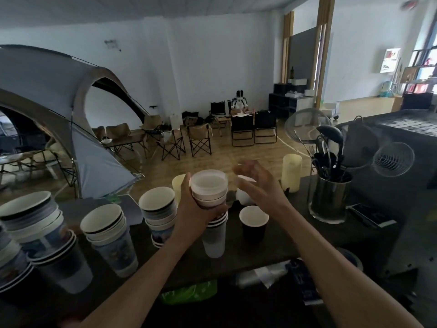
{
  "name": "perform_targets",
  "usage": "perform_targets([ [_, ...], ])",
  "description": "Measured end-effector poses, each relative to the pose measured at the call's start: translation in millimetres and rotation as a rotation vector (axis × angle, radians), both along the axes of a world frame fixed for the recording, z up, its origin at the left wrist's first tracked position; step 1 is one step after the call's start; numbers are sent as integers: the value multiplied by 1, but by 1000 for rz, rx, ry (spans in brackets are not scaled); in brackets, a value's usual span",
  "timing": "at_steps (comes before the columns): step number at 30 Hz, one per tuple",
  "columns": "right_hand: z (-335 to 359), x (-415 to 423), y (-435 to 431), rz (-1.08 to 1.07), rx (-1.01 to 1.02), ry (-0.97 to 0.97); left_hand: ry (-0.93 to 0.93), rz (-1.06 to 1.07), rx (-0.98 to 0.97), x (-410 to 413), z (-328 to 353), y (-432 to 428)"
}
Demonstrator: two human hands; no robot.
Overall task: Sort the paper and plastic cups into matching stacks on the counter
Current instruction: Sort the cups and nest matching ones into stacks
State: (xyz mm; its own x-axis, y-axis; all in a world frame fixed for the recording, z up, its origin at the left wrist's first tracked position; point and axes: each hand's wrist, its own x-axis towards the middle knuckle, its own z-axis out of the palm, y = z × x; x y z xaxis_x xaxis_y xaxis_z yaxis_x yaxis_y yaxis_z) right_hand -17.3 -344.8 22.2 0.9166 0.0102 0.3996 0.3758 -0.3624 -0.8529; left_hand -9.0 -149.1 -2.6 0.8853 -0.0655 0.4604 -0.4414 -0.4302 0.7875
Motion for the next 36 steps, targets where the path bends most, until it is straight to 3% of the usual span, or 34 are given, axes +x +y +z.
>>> perform_targets([
  [4, 32, 4, 34, 148, -203, 75, 15, 22, -53, 4, -9, 0],
  [11, 41, 18, 44, 103, -143, 30, 22, 37, -88, -1, -9, -2],
  [18, 83, 5, -13, -136, 374, -279, 35, 19, -50, 6, -11, 4],
  [20, 80, 2, -46, -318, 275, -292, 16, 20, -51, 6, -12, 5],
  [22, 51, 7, -70, -463, 72, -172, -16, 23, -48, 5, -15, 3],
  [24, 4, 14, -83, -520, -41, -13, -39, 19, -49, 3, -18, 1],
  [28, -68, 12, -82, -547, -66, 197, -57, 8, -44, 1, -19, 0],
  [36, -59, 5, -73, -529, -138, 135, -43, -14, -50, 2, -19, 3],
])
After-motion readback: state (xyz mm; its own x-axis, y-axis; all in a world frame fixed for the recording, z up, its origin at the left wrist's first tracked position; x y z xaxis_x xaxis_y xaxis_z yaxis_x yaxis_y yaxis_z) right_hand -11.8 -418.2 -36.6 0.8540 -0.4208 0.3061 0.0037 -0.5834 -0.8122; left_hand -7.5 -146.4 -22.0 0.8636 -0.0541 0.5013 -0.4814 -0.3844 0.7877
